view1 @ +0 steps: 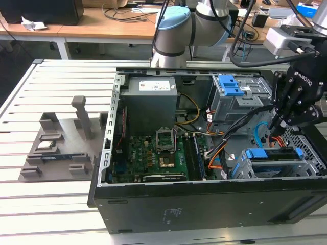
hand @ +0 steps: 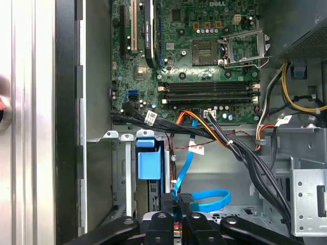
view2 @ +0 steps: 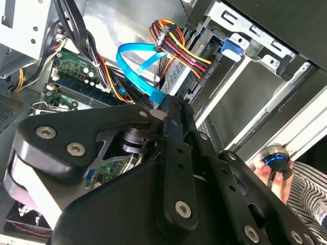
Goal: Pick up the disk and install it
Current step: 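Insert the second disk wire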
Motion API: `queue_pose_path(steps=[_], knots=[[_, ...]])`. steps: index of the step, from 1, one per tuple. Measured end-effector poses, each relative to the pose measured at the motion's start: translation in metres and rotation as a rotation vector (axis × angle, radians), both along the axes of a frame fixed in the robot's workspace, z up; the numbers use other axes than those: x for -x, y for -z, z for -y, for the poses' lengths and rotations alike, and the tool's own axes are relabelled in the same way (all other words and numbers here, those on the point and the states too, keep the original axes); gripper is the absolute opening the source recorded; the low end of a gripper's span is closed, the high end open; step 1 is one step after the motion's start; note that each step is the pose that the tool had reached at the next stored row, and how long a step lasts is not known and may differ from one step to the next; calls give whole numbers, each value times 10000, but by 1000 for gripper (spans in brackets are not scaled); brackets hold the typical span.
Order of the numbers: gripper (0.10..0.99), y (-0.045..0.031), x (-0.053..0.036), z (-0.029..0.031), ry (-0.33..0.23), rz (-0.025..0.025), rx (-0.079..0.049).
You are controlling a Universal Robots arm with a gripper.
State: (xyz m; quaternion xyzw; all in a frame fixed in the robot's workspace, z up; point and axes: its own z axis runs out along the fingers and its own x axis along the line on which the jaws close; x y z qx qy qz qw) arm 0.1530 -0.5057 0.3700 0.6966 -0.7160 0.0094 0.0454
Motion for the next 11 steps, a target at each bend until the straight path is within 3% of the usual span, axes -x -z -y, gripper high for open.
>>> queue_pose_path(steps=[4, 5, 7, 11], knots=[[161, 0, 1, 13, 0, 0, 3], [161, 1, 1, 29, 0, 0, 15], [161, 57, 0, 130, -16, -1, 72], [161, 129, -31, 163, -209, -4, 122]])
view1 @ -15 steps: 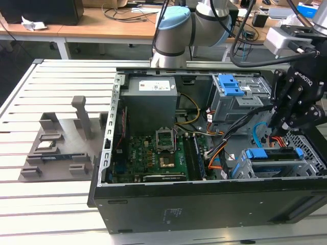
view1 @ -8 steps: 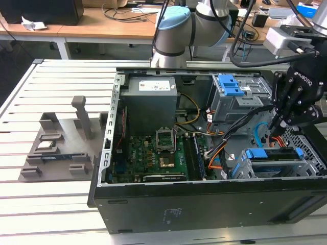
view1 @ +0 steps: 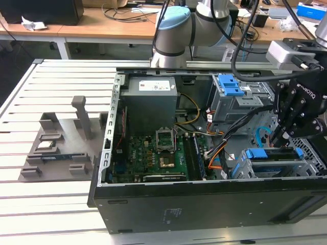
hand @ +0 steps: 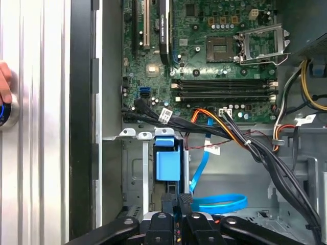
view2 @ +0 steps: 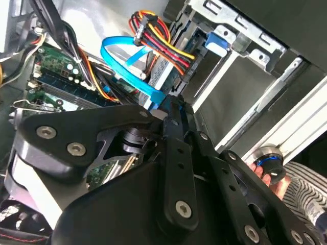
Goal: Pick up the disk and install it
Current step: 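Insert the second disk wire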
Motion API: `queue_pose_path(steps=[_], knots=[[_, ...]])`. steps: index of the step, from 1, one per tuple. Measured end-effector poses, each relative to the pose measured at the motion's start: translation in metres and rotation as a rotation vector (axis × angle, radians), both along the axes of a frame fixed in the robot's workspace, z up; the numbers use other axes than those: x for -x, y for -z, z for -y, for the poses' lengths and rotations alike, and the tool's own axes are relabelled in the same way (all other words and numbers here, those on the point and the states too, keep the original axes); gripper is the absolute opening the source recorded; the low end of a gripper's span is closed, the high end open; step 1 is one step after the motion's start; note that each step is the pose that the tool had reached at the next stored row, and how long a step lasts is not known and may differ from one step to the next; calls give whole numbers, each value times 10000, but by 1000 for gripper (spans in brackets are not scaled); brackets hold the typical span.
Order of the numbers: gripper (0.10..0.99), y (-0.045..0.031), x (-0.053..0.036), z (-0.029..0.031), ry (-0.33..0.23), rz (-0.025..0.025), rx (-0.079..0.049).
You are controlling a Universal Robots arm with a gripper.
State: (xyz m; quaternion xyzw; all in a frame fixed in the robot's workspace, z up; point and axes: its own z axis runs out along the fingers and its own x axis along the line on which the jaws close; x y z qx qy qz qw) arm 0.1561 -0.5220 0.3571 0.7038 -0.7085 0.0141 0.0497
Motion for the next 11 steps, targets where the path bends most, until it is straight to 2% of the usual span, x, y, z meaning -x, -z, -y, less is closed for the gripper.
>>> queue_pose_path(steps=[5, 7, 11], knots=[[161, 73, -38, 0, -527, -2, 2], [161, 102, -37, 0, -598, 1, -105], [161, 123, -37, 0, -604, 4, -196]])
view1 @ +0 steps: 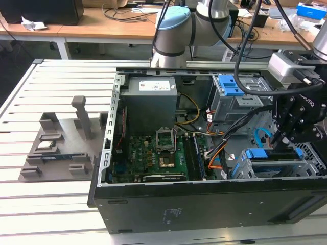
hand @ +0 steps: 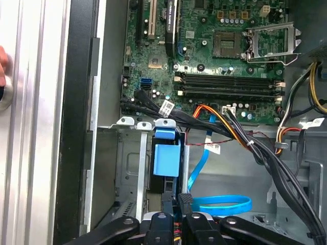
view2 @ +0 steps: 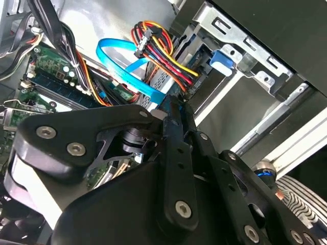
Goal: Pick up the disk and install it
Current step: 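Insert the second disk wire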
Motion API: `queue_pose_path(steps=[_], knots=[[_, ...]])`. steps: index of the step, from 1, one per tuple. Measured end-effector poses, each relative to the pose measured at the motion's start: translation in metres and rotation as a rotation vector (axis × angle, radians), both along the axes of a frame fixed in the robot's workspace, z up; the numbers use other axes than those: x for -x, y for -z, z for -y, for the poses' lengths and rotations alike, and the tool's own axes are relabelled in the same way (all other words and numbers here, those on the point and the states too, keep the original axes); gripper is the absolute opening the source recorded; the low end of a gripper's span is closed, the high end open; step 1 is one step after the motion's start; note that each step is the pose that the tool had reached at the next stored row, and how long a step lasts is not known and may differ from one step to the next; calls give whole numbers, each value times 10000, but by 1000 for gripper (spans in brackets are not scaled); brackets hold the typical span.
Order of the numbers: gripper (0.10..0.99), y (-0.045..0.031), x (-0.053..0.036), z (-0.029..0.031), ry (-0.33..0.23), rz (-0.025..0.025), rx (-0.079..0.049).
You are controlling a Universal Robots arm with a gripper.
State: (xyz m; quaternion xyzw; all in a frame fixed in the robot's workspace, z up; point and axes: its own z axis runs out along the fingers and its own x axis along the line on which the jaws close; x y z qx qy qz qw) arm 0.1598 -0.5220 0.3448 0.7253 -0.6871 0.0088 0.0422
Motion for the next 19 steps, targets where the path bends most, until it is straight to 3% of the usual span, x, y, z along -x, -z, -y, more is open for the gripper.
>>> queue_pose_path(steps=[15, 17, 19], knots=[[161, 51, 1, 42, -117, 0, -3], [235, 50, 1, 42, -117, 0, -1], [235, -8, 1, 41, -116, 0, -3]])
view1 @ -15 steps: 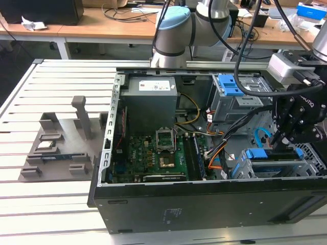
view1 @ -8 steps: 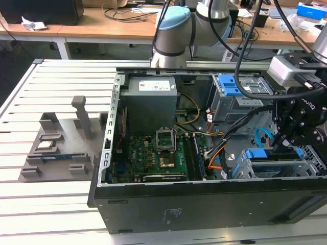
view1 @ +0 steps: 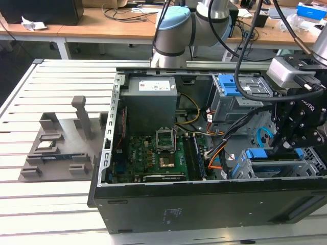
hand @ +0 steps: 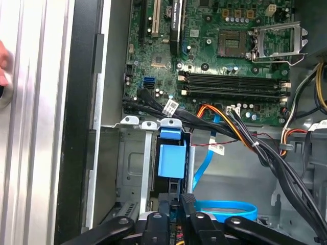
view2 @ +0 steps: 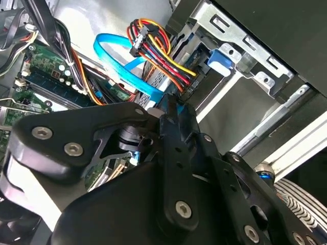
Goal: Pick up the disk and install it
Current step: 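Insert the second disk wire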
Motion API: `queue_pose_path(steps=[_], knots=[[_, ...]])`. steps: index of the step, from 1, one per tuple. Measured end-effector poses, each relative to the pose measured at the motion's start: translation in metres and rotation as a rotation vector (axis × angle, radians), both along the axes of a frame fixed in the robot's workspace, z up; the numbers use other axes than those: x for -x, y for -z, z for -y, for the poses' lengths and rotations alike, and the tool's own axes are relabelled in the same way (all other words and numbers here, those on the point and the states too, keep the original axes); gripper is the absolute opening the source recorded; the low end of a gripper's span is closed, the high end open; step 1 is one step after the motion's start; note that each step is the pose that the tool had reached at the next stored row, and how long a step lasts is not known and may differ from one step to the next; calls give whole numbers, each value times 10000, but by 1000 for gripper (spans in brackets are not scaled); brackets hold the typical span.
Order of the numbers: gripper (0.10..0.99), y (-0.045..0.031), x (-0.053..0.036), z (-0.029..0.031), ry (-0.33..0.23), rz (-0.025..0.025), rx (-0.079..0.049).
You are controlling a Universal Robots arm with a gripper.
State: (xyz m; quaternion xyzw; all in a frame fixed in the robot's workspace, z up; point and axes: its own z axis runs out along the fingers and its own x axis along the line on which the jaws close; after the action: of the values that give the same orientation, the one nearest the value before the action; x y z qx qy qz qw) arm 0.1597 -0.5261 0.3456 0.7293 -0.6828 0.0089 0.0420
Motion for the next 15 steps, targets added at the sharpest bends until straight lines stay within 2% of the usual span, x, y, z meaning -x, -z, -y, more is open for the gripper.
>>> queue_pose_path(steps=[1, 2, 4, 5, 6, 7, 15], knots=[[235, -51, 0, -4, 0, 0, 1], [235, -171, 0, -42, -3, 0, 2], [224, -228, 1, -70, -3, 0, 1], [157, -257, 0, -82, -3, 1, 2], [157, -279, 0, -90, -4, 0, 1], [106, -309, 0, -100, -5, 0, 2], [106, -493, 0, -112, -6, 0, 9]])
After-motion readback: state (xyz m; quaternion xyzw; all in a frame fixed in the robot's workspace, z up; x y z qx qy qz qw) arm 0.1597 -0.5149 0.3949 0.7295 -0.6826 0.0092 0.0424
